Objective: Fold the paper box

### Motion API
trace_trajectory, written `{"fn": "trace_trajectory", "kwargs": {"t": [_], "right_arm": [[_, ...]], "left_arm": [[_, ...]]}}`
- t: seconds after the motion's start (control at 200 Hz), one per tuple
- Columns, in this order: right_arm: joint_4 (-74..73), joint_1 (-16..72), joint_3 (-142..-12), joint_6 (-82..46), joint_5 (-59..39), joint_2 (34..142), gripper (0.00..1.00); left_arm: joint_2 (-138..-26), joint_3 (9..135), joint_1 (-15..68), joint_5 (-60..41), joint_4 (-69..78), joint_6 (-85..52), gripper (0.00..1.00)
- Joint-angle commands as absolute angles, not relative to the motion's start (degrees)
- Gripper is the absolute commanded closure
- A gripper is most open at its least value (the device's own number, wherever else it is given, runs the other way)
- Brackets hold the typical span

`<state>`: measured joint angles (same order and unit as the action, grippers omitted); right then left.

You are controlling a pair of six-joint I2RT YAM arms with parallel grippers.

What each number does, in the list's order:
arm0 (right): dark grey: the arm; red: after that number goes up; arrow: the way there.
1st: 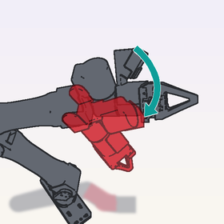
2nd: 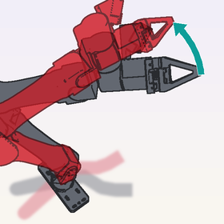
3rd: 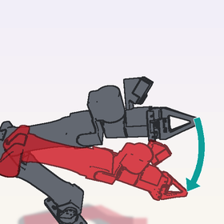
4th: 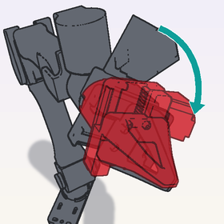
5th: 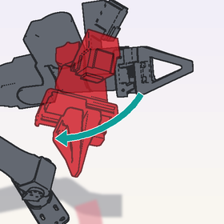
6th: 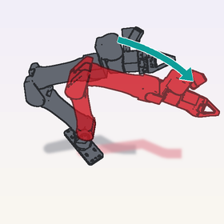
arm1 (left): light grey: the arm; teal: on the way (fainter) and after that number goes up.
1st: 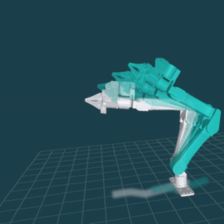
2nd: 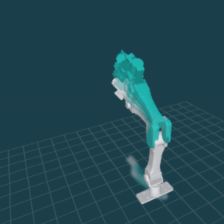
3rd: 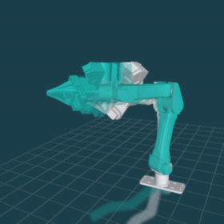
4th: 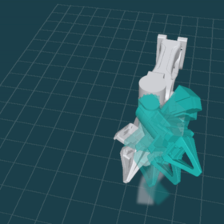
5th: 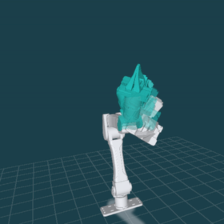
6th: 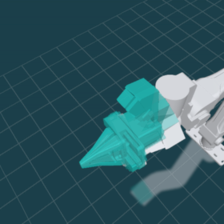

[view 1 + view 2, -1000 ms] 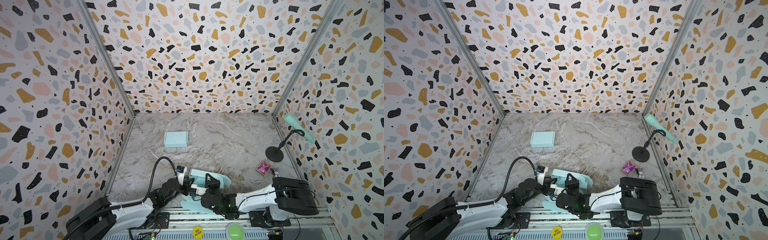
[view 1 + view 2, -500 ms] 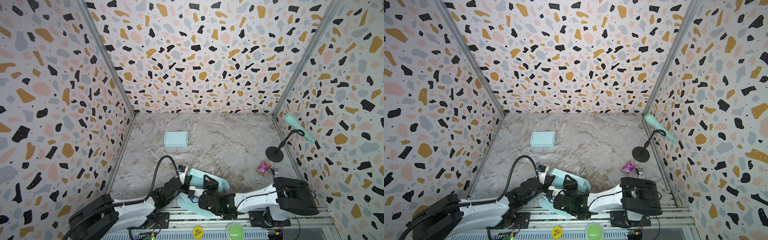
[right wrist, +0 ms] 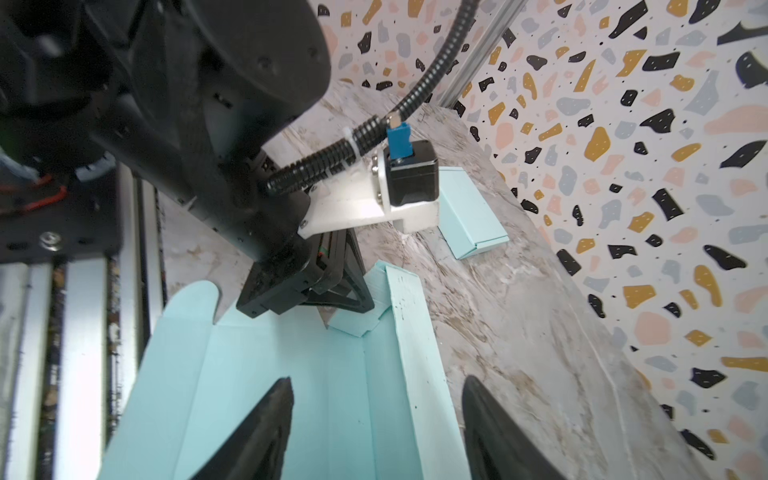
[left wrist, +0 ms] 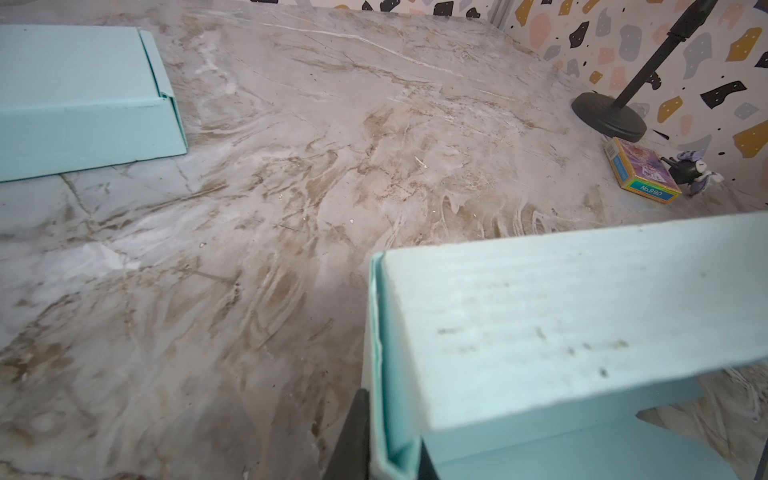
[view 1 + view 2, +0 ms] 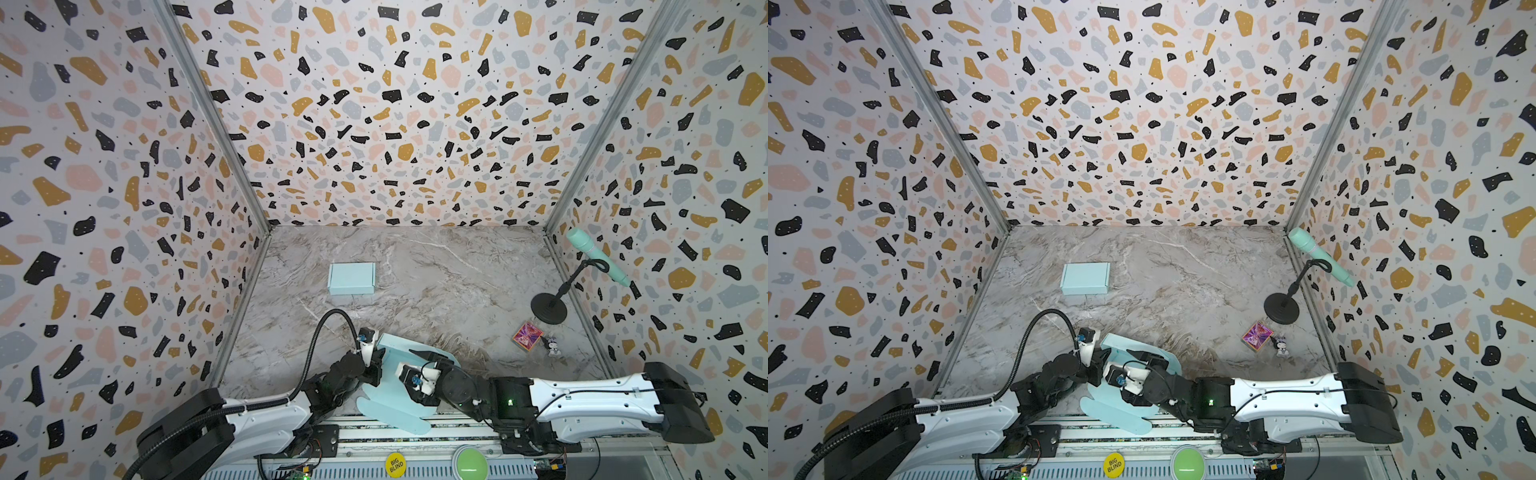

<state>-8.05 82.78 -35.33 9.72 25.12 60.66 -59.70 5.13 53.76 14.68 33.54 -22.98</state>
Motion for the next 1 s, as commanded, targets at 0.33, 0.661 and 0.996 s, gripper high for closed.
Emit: {"fn": "trace_trajectory", "kwargs": {"t": [0.33,0.661,0.996], "right_arm": [[-10.66,49.24,-42.70,-20.14,-16.96,68.79,0.39],[-13.57,48.60,-45.28,-22.98,-25.82,82.14,0.47],[-17.77,48.52,-41.20,-25.93,-27.62,85.42,0.56]], "left_arm": [[-61.15,8.51,54.11,16.70,34.14,-19.05,0.87],[-65.83,9.58,54.07,16.79,37.69,-17.01,0.87],[-70.07,9.03,54.08,16.87,43.85,-16.17,0.86]]}}
